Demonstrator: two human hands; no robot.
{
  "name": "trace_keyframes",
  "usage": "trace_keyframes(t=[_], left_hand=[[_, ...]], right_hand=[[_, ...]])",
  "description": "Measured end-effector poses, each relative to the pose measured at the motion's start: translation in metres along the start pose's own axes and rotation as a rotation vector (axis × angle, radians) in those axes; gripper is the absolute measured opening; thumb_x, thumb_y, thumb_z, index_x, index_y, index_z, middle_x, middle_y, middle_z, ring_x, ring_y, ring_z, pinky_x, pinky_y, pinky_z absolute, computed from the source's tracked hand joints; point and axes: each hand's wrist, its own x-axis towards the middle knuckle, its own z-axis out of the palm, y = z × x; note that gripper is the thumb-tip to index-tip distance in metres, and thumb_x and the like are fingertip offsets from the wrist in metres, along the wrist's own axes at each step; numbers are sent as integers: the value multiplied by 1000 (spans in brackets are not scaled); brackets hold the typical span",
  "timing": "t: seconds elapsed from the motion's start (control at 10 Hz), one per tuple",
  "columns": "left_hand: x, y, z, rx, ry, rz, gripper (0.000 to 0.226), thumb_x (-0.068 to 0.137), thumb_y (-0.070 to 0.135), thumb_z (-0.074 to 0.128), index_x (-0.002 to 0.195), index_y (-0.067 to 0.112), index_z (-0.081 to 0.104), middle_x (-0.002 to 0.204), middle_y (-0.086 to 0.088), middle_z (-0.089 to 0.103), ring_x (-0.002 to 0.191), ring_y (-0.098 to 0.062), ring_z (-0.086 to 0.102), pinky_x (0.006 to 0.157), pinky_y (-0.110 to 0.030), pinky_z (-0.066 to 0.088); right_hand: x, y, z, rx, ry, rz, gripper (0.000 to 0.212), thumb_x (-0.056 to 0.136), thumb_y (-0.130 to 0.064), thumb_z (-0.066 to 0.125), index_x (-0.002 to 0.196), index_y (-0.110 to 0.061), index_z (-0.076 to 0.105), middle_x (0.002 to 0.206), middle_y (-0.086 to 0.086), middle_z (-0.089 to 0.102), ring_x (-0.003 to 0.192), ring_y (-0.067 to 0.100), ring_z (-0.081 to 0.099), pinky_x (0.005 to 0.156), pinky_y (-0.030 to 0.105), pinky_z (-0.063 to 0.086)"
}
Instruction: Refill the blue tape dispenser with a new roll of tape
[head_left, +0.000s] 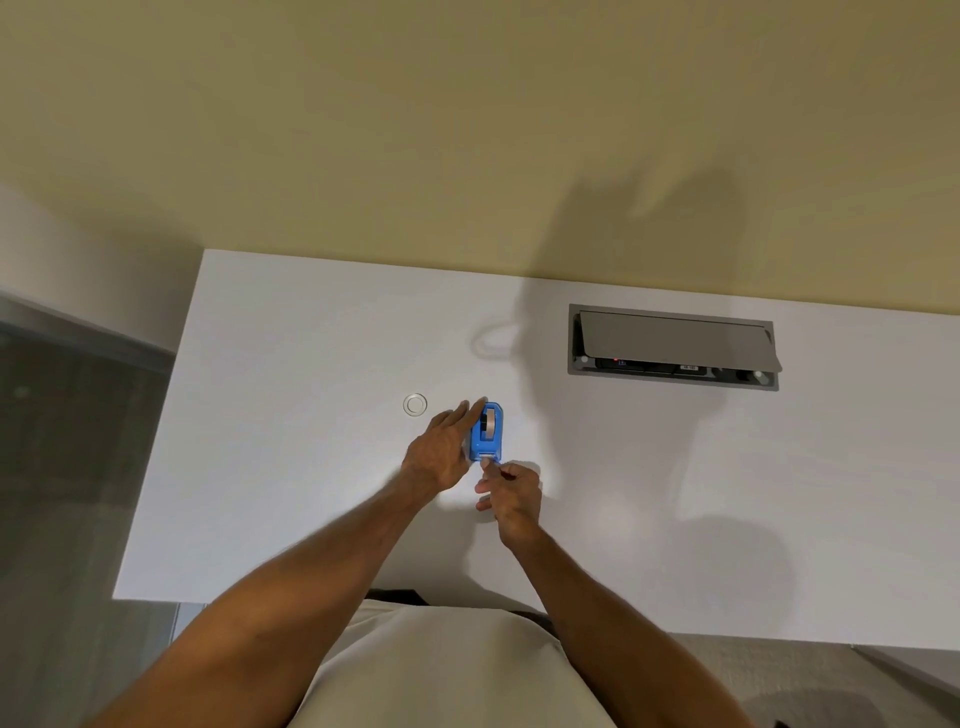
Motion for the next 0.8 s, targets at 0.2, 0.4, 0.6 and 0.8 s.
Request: trace_keyframes(t=[0.2,0.4,0.6,0.8], left_hand=[[-1,1,-3,-7,-26,10,87,105,26,61,170,30,3,178,-1,14,164,-25,21,128,-46,39],[-10,3,-4,-31,-9,40,88,105,18,58,170,17,-1,178,-3,11,165,-25,20,130,-47,34],[-26,5,-3,-10,24,23,81,106,18,52,170,13,2,178,-2,10,166,-23,15,127,-46,39],[-38,14,-10,229,154,72,78,108,30,46,170,10,3,178,-4,9,167,-24,12,131,-42,33]], right_hand=[[1,-6,-12,-187,16,-30,48,97,-46,67,114,-2,67,103,15,81,89,36,79,91,46,66],[0,-17,-31,-523,24,-126,35,99,-37,67,114,-6,67,107,12,80,96,29,78,95,44,64],[-12,-26,-48,-878,133,-341,21,104,-28,55,112,-12,66,105,5,76,95,23,74,85,34,63],[-22,-35,-60,-986,145,-621,30,107,-27,51,136,-21,55,133,-3,65,124,17,62,107,34,50]])
